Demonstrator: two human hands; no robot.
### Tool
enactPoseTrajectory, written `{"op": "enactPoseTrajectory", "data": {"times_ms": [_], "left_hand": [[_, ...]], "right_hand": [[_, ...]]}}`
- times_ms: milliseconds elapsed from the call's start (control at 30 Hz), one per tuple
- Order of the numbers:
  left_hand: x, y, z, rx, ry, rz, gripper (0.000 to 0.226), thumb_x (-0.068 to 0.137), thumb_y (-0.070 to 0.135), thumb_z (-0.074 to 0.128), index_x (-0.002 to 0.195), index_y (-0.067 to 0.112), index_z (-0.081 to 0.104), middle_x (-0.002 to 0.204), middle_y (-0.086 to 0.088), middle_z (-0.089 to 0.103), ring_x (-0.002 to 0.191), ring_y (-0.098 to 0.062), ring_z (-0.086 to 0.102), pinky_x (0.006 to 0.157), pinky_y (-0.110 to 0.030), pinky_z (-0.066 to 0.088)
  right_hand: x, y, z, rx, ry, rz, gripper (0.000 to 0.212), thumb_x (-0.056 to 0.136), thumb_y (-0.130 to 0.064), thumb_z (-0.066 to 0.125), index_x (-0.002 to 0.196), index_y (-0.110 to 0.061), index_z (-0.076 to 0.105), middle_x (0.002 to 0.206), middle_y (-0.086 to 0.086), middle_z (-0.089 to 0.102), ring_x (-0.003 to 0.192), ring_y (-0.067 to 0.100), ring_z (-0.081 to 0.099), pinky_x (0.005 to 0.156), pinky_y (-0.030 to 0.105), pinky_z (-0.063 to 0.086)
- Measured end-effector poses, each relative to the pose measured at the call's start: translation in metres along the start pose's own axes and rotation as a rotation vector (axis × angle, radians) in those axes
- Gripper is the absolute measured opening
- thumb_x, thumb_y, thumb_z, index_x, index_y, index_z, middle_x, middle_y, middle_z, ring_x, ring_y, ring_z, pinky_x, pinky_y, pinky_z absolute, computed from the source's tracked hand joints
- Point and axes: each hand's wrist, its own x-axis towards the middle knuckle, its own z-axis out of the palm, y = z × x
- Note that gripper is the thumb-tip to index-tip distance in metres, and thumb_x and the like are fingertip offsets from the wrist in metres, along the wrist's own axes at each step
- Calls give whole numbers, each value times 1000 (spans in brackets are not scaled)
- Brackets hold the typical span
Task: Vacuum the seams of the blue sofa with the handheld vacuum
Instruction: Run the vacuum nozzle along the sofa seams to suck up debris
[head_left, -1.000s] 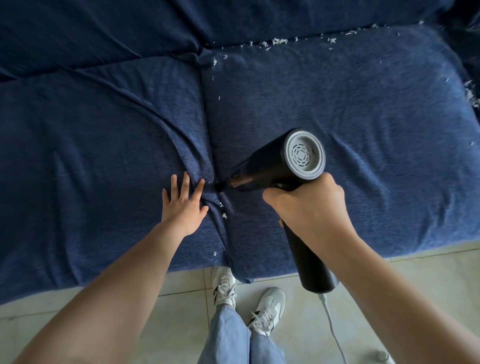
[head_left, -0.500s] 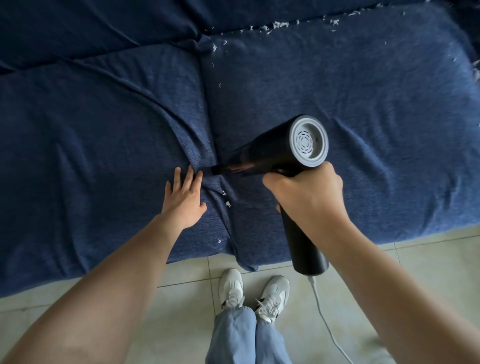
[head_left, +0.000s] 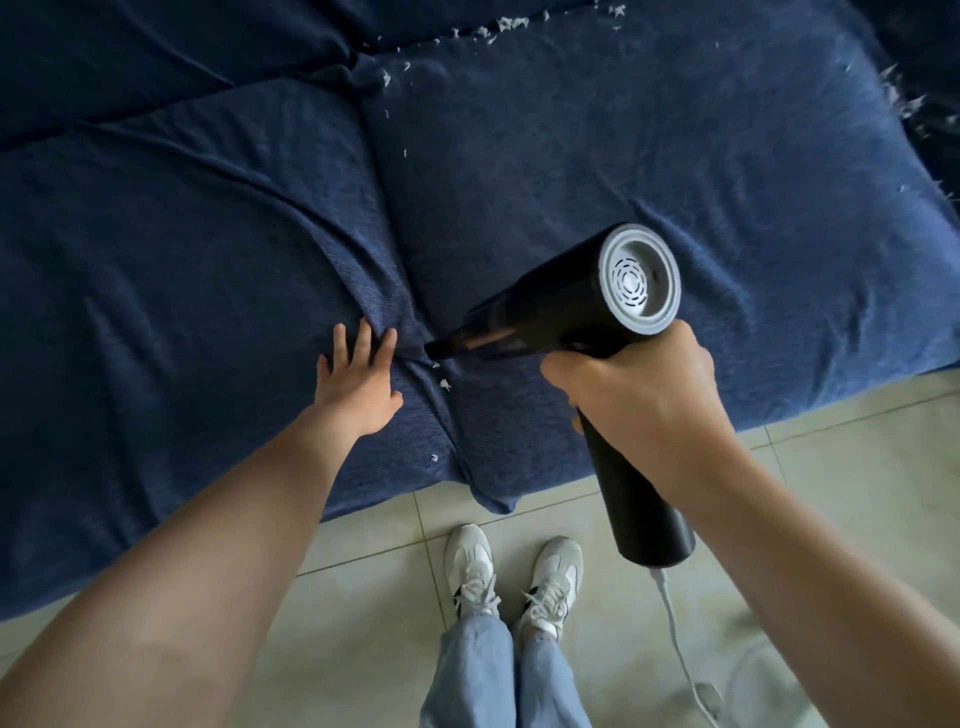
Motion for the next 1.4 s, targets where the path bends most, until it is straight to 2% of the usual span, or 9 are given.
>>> {"op": "enactPoseTrajectory", "data": {"times_ms": [133,467,567,733,867,1000,1167,1300,1400], "left_hand": [[-8,2,5,-15,-41,7,77,99,37,46,150,44,-12,157,-8,-28,142,-36,-29,118,-57,5],[-15,13,13,-21,-69,-26,82,98,35,47,151,39,-15,156,-7,-33,141,-37,-31,117,-60,3],[-16,14,13,-30,-66,-35,82,98,34,48,151,40,-14,156,-6,-32,141,-36,-30,117,-59,4],[-17,13,14,-26,-45,-29,87,96,32,53,151,41,-14,156,-6,-31,142,-36,-30,117,-58,5],[-16,11,16,-26,-36,-22,90,96,28,55,150,42,-15,156,-6,-31,142,-37,-30,117,-59,5],[-17,10,17,-22,-4,-10,90,95,29,57,151,40,-13,158,-7,-28,142,-37,-27,116,-59,7],[-15,10,19,-13,6,-20,91,95,31,58,151,41,-13,158,-6,-27,143,-36,-27,117,-59,9],[-16,10,20,-10,14,-20,90,95,29,56,150,42,-14,158,-5,-28,143,-36,-27,117,-58,8],[-16,13,19,-38,4,-37,90,95,26,55,150,43,-13,157,-4,-30,143,-35,-28,118,-57,7]], "right_hand": [[-5,9,0,-34,-15,13,31,58,-40,71,77,-15,67,75,5,72,74,27,73,75,40,63],[-6,26,-3,-78,-7,-11,22,69,-33,74,75,-14,65,72,6,71,76,25,70,70,33,58],[-4,28,1,-131,-30,5,37,58,-45,66,78,-15,64,73,6,71,76,24,69,65,28,53],[-4,32,-1,-174,-63,-6,34,58,-44,65,77,-16,62,73,5,71,77,22,68,62,27,51],[-6,28,-9,-177,-100,-16,37,51,-45,64,77,-18,62,78,5,72,77,27,71,71,35,61],[-7,26,-10,-239,-185,-9,27,66,-37,75,79,-17,62,80,7,71,77,26,72,67,30,58],[-4,29,5,-298,-201,-28,29,68,-42,77,80,-23,58,81,-2,63,76,23,69,69,32,58],[3,28,-4,-303,-188,-37,31,69,-41,77,85,-20,60,83,0,63,80,26,69,73,34,59],[11,26,-17,-239,-154,-51,28,67,-38,77,81,-19,61,81,2,67,77,26,71,72,35,60]]}}
